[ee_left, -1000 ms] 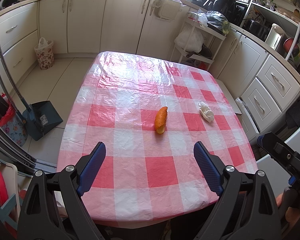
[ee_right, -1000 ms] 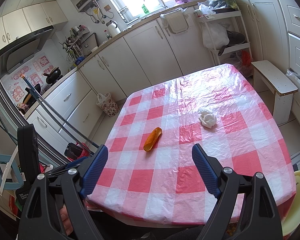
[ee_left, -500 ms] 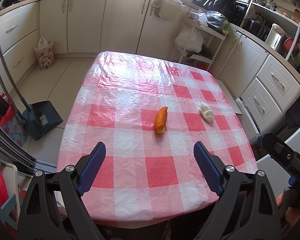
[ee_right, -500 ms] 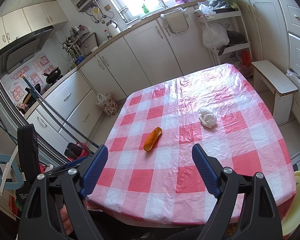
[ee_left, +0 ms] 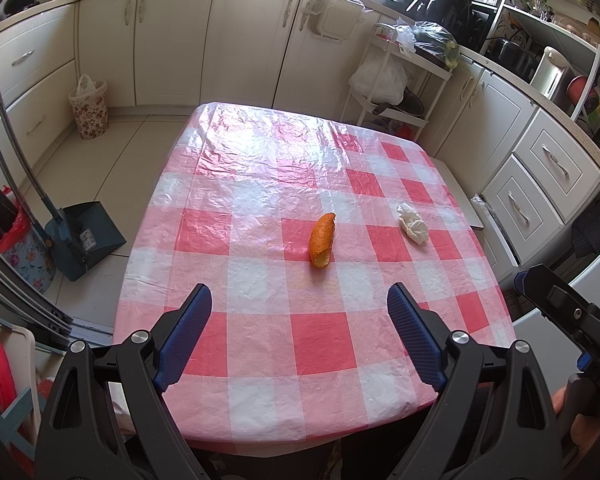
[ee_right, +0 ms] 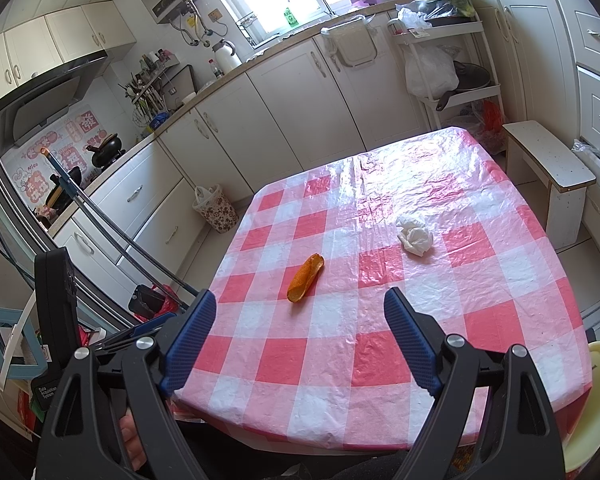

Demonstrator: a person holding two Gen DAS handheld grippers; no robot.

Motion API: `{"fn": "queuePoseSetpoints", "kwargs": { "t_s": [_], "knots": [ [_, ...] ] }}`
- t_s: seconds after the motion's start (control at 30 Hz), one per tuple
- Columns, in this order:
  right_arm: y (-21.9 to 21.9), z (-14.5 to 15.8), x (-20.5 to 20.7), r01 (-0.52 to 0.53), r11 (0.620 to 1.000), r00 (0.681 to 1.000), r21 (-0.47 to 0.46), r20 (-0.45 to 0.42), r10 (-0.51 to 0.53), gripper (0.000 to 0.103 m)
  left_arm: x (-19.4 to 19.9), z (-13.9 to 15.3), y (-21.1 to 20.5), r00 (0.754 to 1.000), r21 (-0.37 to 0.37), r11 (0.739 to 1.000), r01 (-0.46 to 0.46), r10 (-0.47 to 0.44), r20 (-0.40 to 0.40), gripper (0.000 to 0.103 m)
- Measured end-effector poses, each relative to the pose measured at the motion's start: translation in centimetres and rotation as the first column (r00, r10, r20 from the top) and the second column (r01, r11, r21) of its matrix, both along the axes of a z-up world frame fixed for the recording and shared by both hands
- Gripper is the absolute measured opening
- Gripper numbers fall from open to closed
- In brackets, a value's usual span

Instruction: Collect trash

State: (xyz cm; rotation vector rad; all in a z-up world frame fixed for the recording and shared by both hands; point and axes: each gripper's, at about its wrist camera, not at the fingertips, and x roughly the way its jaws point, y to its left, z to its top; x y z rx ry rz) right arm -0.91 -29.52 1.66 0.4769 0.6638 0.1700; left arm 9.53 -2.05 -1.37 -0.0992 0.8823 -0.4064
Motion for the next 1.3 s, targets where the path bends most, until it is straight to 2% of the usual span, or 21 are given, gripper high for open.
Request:
{"fn": "queuePoseSetpoints", "kwargs": {
  "t_s": [1.17,1.3],
  "knots": [
    [0.0,0.06,0.02,0.0,1.0,1.0,-0.001,-0.001,0.0,0.083,0.05,-0.05,0.07,1.0,0.002,1.0,0.0,0.0,0.0,0.086],
    [-0.44,-0.08,0.23,-0.007,1.0,1.0,0.028,-0.015,0.008,0.083,0.03,-0.06,0.39,1.0,0.007,1.0,-0.002,0.002,0.002,0.086]
  ]
}}
